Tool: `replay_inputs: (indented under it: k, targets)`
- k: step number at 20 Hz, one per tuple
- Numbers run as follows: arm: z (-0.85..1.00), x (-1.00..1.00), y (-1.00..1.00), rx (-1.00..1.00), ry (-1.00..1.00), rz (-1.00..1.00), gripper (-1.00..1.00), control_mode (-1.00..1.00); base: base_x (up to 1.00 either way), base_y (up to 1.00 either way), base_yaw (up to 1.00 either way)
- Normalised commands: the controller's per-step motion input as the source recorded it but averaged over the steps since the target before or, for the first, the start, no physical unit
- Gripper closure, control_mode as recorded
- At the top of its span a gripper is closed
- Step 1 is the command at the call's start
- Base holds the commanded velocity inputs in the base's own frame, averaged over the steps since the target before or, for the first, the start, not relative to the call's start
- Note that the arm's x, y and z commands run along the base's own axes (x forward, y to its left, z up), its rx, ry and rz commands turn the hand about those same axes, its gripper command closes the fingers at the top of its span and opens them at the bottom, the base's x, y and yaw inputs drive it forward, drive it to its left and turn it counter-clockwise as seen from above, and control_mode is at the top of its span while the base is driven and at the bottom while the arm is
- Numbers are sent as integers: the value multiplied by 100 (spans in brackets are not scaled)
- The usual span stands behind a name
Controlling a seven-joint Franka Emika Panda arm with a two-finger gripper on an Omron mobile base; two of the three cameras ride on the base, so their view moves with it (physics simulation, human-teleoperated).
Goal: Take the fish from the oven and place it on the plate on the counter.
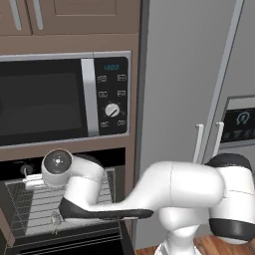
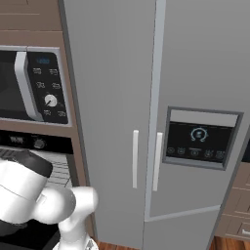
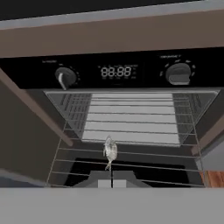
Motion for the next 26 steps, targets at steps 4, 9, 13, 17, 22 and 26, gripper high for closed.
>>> replay_inputs:
  k: [4,9,13,17,22,26]
  targets:
    - [-21,-3,-16,-4,30,10,100,-100,0,0,0]
    - [-77,10,0,-6,27,9,100,-100,0,0,0]
    - [-82,0,9,-2,14,9,-100,-100,0,0,0]
    - [-58,2,2,-2,12,6,-100,-100,0,0,0]
    - [-37,2,1,-7,4,1,-100,-100,0,0,0]
    - [-36,1,0,-7,1,1,-100,-100,0,0,0]
